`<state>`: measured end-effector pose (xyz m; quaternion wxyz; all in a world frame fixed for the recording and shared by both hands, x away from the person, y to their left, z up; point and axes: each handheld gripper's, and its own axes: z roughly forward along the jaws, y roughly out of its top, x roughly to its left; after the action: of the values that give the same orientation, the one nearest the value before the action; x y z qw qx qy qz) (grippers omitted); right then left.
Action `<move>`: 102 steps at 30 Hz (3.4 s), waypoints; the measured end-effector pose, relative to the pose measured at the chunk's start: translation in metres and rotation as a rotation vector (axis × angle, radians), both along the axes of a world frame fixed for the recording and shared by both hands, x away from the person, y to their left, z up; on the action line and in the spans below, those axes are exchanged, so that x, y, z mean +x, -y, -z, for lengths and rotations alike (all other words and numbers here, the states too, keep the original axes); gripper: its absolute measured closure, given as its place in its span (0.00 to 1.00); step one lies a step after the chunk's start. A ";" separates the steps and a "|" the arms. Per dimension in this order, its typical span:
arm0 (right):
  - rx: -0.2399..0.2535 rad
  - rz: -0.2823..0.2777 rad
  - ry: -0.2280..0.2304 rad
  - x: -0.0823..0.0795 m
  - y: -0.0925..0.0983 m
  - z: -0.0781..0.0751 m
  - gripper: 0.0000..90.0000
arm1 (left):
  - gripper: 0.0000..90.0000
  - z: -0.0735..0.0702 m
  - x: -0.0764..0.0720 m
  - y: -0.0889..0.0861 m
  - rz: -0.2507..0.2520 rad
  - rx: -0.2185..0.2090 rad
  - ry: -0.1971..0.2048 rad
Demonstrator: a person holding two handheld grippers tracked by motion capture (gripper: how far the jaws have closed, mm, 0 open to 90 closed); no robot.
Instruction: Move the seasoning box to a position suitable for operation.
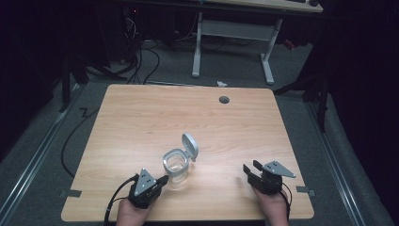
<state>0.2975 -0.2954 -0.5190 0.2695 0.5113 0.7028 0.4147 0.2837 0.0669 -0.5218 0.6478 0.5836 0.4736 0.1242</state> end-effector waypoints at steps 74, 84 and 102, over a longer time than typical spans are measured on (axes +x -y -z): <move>-0.039 -0.192 0.021 0.050 -0.097 -0.027 1.00 | 1.00 0.010 0.001 0.042 0.077 -0.012 0.020; -0.029 -0.212 0.069 0.068 -0.119 -0.042 1.00 | 1.00 0.011 0.002 0.043 0.060 -0.008 0.024; -0.009 -0.232 0.099 0.090 -0.135 -0.058 1.00 | 1.00 0.012 0.003 0.043 0.059 -0.012 0.025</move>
<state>0.3879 -0.1605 -0.4610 0.2562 0.4041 0.7449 0.4648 0.2866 0.0243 -0.5335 0.6603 0.5920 0.4489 0.1094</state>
